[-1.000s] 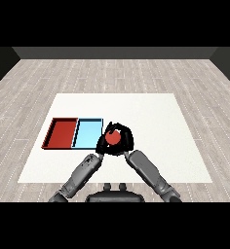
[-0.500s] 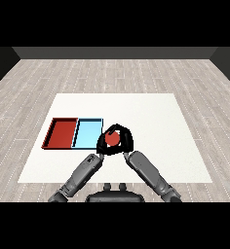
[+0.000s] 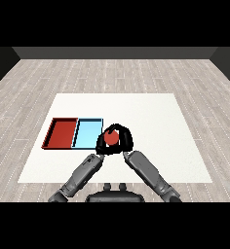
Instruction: Pick the red can and put it in the red box
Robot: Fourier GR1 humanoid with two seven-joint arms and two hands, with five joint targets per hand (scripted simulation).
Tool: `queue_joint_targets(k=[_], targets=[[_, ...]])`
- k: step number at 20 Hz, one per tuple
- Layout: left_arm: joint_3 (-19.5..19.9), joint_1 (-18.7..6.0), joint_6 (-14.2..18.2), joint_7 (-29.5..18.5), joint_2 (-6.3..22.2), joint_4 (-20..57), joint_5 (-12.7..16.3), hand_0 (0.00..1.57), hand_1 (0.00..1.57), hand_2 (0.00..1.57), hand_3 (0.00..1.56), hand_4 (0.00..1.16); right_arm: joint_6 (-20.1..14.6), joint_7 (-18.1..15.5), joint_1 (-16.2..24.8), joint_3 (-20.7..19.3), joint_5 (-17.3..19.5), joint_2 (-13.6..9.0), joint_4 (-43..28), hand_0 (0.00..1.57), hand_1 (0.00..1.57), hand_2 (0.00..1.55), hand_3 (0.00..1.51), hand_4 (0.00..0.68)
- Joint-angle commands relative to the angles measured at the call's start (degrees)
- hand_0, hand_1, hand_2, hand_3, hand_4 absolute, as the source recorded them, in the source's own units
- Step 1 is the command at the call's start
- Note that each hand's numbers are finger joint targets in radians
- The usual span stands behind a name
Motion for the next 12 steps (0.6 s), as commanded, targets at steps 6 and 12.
queue_joint_targets(k=[6,12], targets=[[4.5,0.2,-3.2,-1.9,0.0,-1.9,-1.4,1.57,1.57,1.57,1.51,1.15,1.5,8.3,1.2,-0.7,7.0,0.1,-1.0,0.00,0.00,0.00,0.00,0.000],[2.3,1.3,-1.3,-4.7,-0.7,0.5,0.4,1.57,1.57,1.57,1.50,1.14,5.1,9.9,0.6,-6.1,6.4,-1.0,-1.1,0.00,0.00,0.00,0.00,0.000]])
